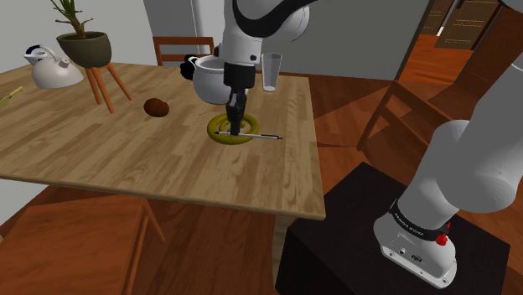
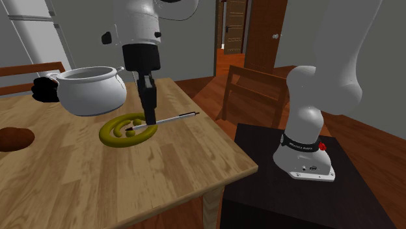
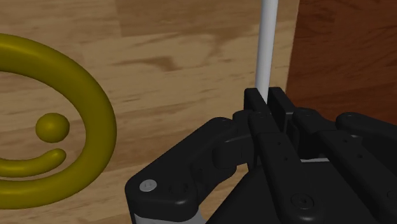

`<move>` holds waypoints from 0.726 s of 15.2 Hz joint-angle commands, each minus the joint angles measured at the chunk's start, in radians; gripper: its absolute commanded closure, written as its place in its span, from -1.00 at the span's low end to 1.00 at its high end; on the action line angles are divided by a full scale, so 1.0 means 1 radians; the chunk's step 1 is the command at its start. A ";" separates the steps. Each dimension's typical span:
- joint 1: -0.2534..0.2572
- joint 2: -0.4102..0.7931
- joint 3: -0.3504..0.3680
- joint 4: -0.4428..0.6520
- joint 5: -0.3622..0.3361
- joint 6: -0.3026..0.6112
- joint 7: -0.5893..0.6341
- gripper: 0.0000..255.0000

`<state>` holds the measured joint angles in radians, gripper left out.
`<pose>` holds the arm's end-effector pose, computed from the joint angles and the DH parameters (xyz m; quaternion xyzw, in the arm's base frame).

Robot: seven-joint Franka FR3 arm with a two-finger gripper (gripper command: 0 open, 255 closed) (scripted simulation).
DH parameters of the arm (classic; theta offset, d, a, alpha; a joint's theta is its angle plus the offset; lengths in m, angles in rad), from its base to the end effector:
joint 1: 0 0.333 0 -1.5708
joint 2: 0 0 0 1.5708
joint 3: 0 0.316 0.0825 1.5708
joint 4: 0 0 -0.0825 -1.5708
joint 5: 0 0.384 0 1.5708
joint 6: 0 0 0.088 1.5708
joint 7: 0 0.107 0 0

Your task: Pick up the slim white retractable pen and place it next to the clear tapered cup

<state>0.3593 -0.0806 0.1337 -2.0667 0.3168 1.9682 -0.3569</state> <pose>0.4558 0.2691 0.4690 -0.9261 -0.3503 0.0183 0.1387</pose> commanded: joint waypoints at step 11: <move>-0.005 -0.024 -0.006 0.133 -0.014 -0.153 0.040 1.00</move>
<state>0.3551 -0.1017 0.1284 -1.9443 0.3038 1.8286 -0.3205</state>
